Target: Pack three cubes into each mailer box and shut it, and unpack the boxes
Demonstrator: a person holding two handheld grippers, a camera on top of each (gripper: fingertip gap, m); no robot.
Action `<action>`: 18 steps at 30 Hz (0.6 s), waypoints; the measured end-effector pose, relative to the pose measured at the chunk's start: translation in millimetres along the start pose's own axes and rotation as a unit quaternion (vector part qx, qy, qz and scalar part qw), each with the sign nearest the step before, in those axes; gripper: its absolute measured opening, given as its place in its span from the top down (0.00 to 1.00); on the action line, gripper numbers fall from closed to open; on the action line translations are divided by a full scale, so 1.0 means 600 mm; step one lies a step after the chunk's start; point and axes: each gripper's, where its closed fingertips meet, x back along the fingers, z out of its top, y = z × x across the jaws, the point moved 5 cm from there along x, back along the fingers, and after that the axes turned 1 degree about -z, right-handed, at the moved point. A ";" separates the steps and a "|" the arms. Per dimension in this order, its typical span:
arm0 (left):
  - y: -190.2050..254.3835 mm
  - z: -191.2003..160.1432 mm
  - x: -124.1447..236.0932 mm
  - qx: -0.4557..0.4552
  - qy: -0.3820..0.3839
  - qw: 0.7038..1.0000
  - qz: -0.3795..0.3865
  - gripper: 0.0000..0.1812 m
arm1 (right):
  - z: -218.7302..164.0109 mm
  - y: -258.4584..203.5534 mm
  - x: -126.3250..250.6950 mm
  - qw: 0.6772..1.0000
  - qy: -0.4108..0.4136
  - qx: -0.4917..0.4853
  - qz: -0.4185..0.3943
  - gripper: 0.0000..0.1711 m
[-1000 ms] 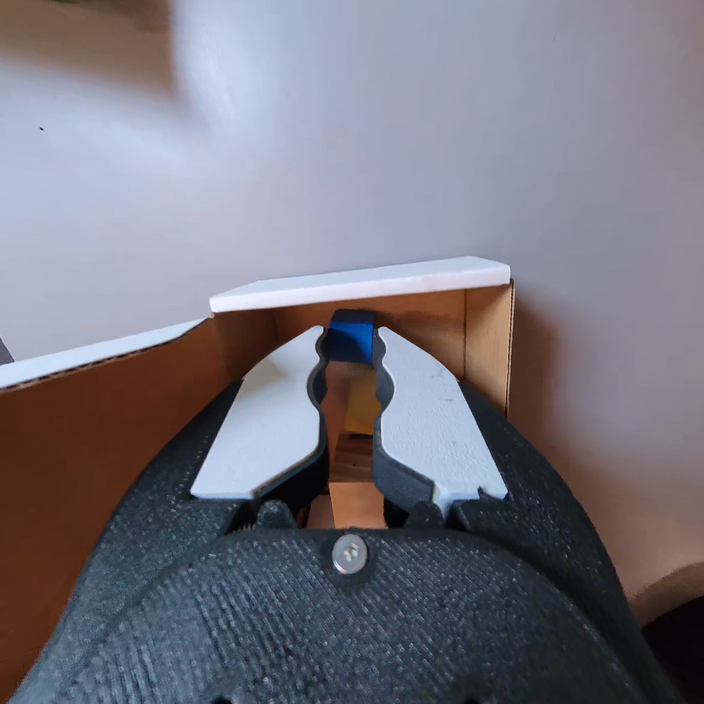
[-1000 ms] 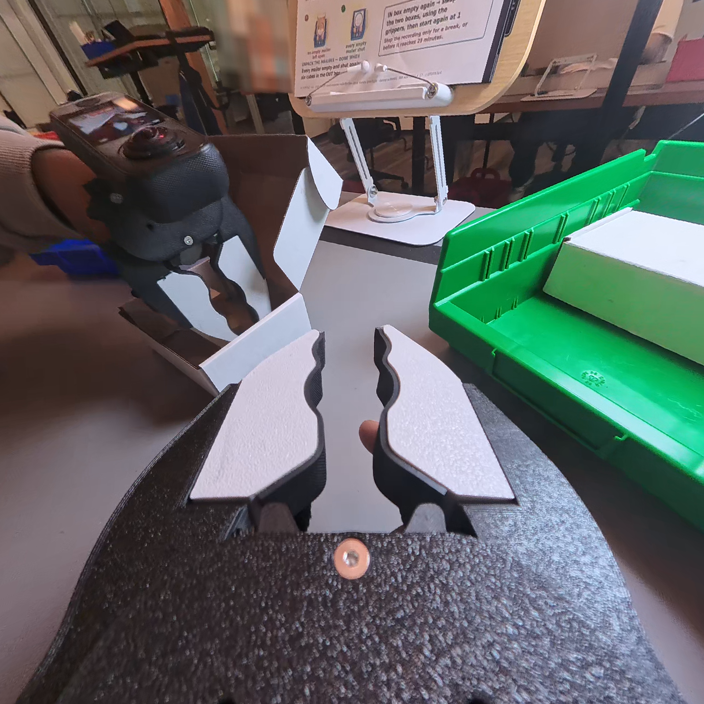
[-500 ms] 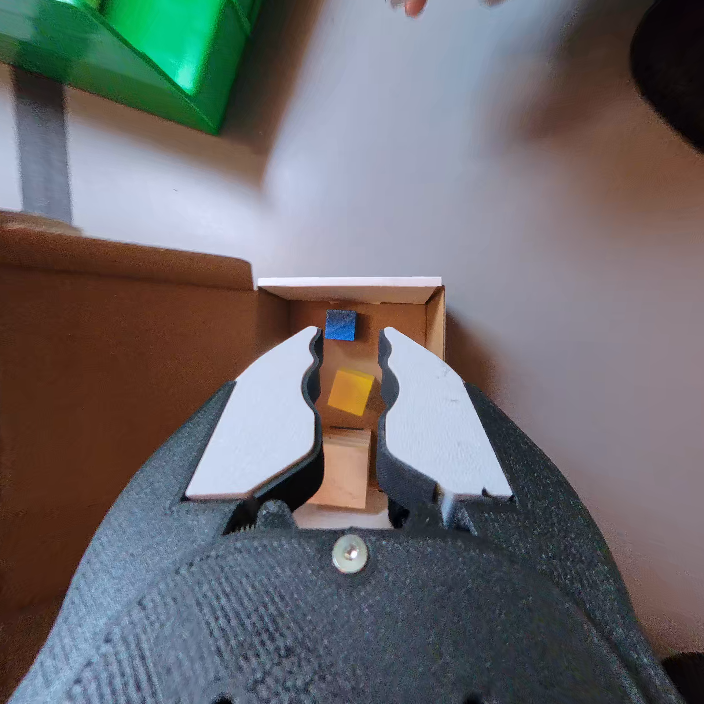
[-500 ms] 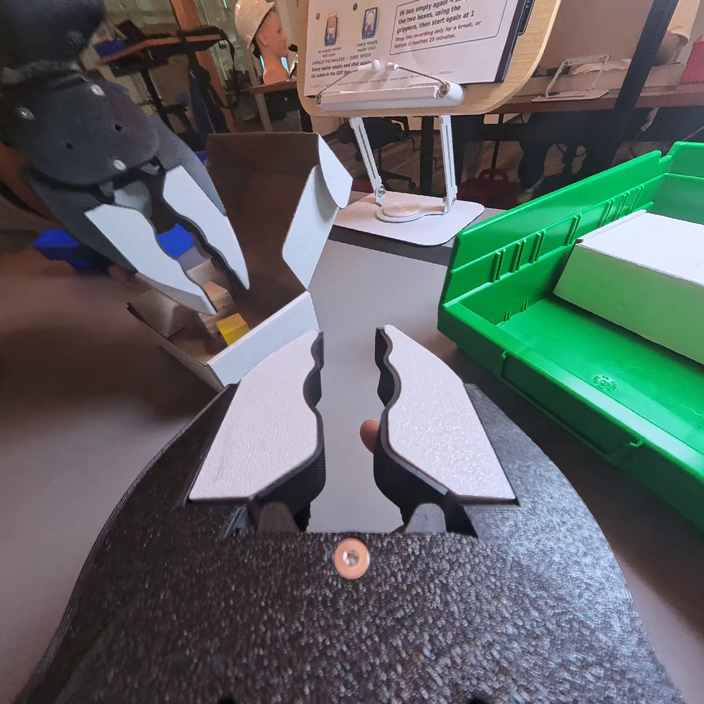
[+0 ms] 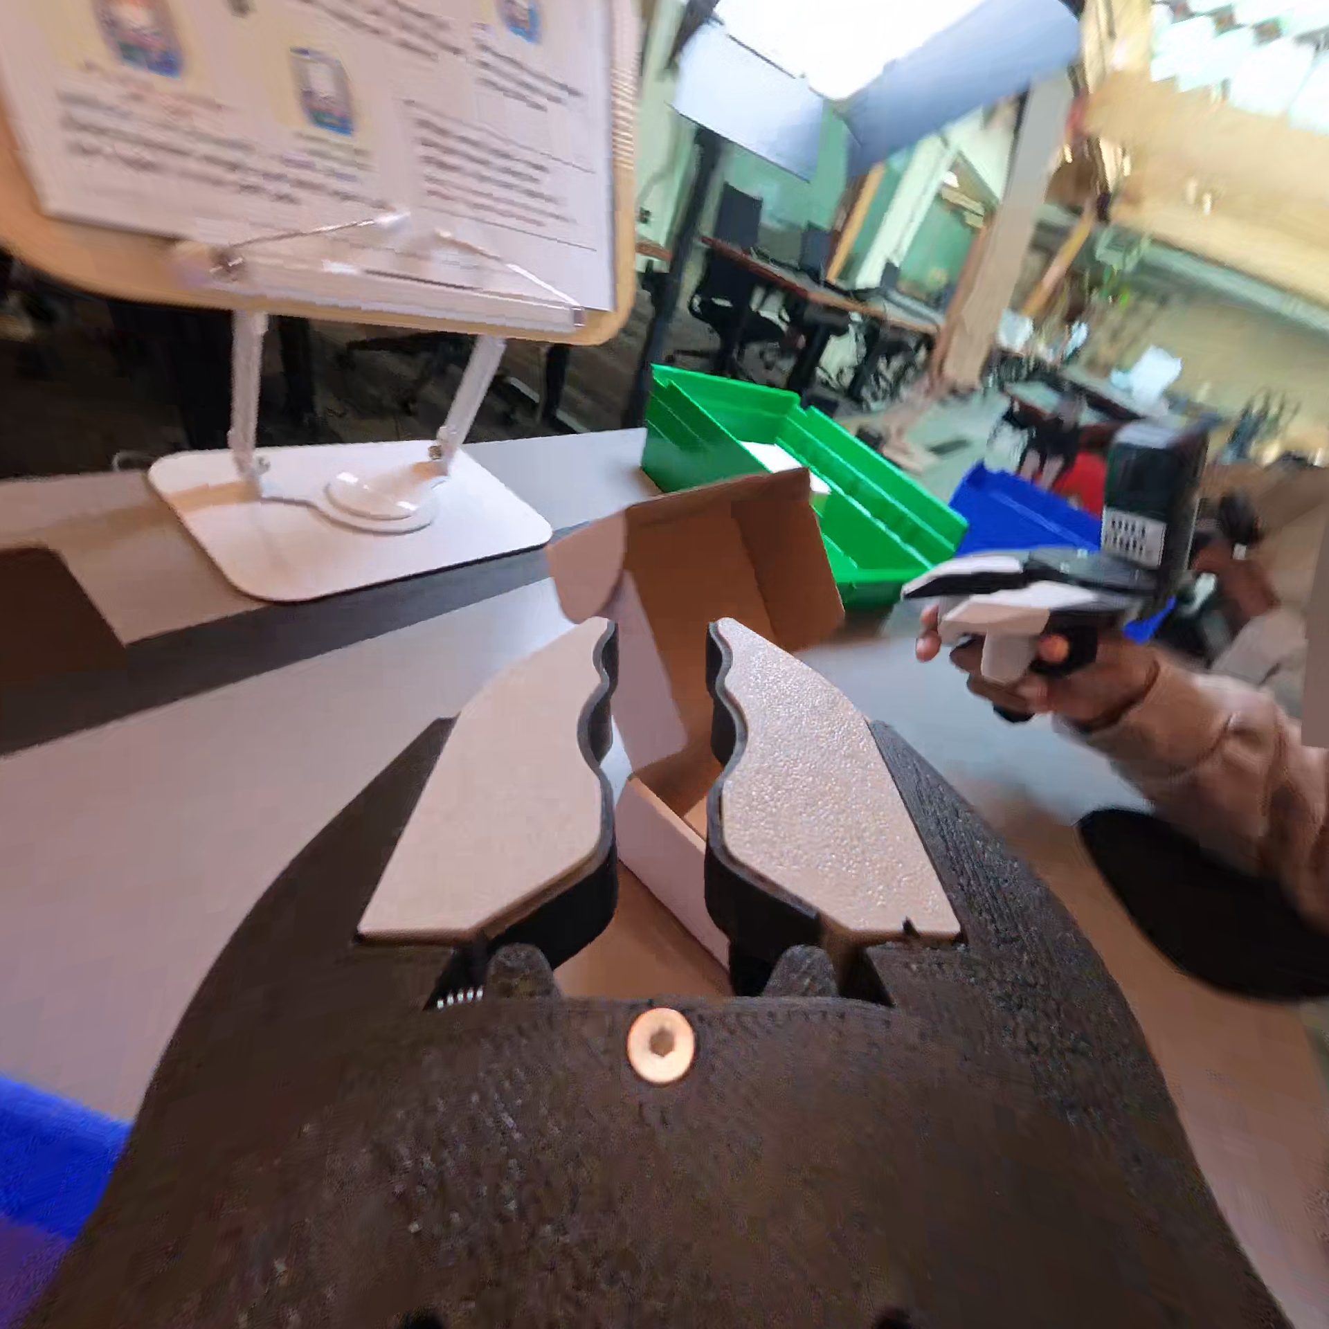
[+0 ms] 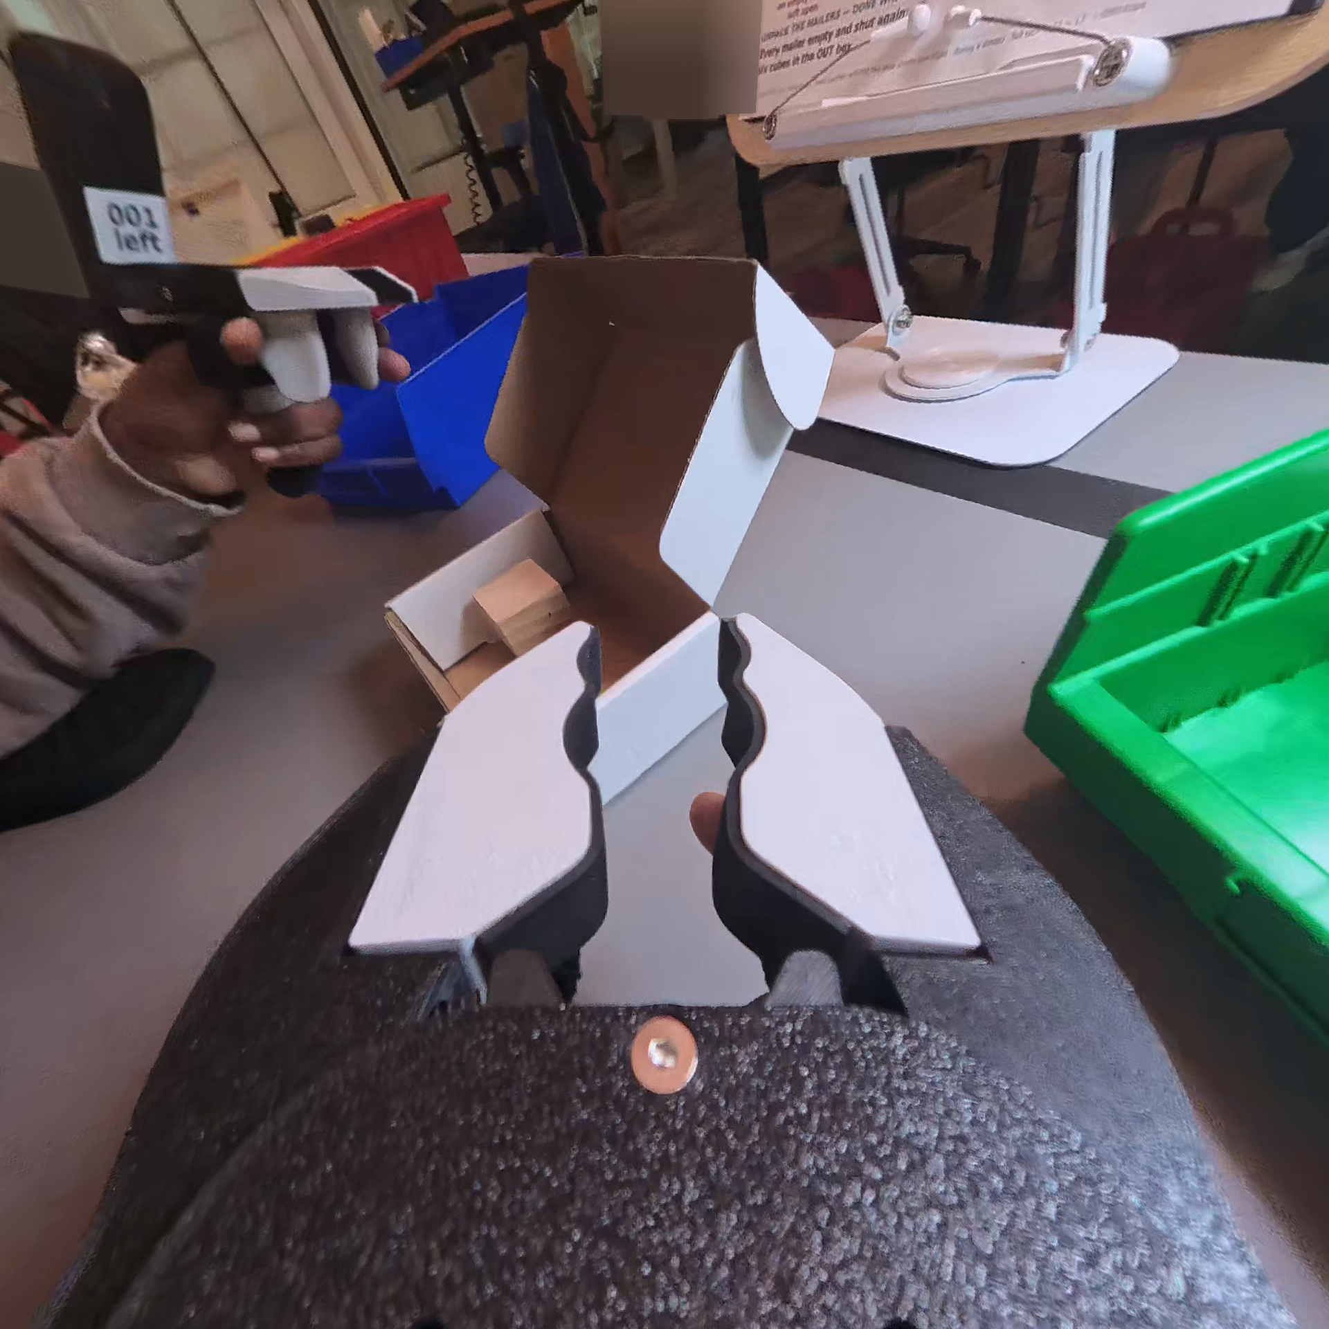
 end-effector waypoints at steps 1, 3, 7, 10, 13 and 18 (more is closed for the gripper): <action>-0.017 -0.003 -0.002 0.041 0.006 0.999 0.010 0.88 | 0.009 0.003 -0.013 1.000 -0.007 -0.009 0.011 0.81; -0.031 -0.015 -0.018 0.099 0.012 0.995 0.005 0.87 | 0.022 0.007 -0.042 0.998 -0.021 -0.039 0.044 0.78; -0.048 -0.052 -0.062 0.154 0.016 0.988 0.004 0.81 | 0.042 0.022 -0.086 0.982 0.006 -0.148 0.121 0.69; -0.059 -0.076 -0.086 0.192 0.037 0.980 -0.019 0.76 | 0.043 0.043 -0.091 0.973 0.034 -0.185 0.134 0.67; -0.067 -0.091 -0.099 0.253 0.070 0.961 -0.088 0.74 | 0.036 0.063 -0.087 0.963 0.049 -0.222 0.145 0.67; -0.050 -0.099 -0.116 0.217 0.057 0.965 -0.138 0.76 | 0.020 0.078 -0.101 0.951 0.037 -0.251 0.179 0.71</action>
